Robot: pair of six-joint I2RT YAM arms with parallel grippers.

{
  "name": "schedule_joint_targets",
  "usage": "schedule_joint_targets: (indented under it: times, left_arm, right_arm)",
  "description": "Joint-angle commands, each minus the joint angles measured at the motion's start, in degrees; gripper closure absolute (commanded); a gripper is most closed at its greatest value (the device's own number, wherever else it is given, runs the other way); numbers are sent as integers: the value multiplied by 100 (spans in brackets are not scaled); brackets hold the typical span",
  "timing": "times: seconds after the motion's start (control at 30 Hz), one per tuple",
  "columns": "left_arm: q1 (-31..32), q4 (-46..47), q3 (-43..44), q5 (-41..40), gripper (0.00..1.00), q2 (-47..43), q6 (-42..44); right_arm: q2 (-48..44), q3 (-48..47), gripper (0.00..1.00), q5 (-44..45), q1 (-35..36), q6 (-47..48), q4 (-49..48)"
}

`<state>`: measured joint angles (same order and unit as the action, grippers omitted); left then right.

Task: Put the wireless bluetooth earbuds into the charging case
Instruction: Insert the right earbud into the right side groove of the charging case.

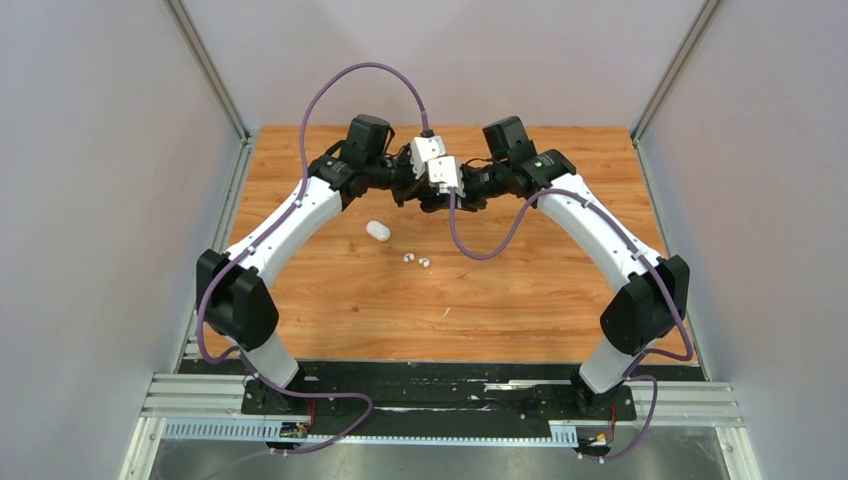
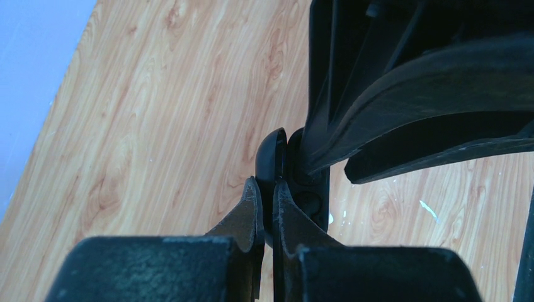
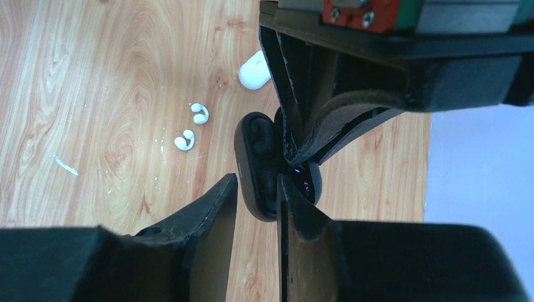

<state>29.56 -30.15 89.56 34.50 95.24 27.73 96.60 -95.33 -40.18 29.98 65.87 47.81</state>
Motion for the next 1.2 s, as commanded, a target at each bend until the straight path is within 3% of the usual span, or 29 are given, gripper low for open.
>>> schedule_joint_targets:
  times: [0.0, 0.37, 0.47, 0.57, 0.73, 0.87, 1.17]
  left_arm:
    - [23, 323, 192, 141, 100, -71, -27]
    - [23, 289, 187, 43, 100, -71, 36]
    - [23, 282, 177, -15, 100, -82, 68]
    - [23, 330, 149, -113, 100, -111, 94]
    - [27, 482, 75, -293, 100, -191, 185]
    - [27, 702, 6, -434, 100, -226, 202]
    - [138, 1007, -36, -937, 100, -172, 330]
  right_arm:
    - [-484, 219, 71, -130, 43, -402, -597]
    - [-985, 688, 64, 13, -40, -984, -1202]
    - [-1175, 833, 62, 6, -174, -2100, -1604]
    - [-1329, 1034, 59, 9, -559, -3869, -2201]
    - [-961, 1193, 40, -693, -1202, -6159, -2284]
    - [-274, 1134, 30, -1576, -1416, -7264, -2328]
    - [661, 591, 19, -2618, -1433, -8018, -2903]
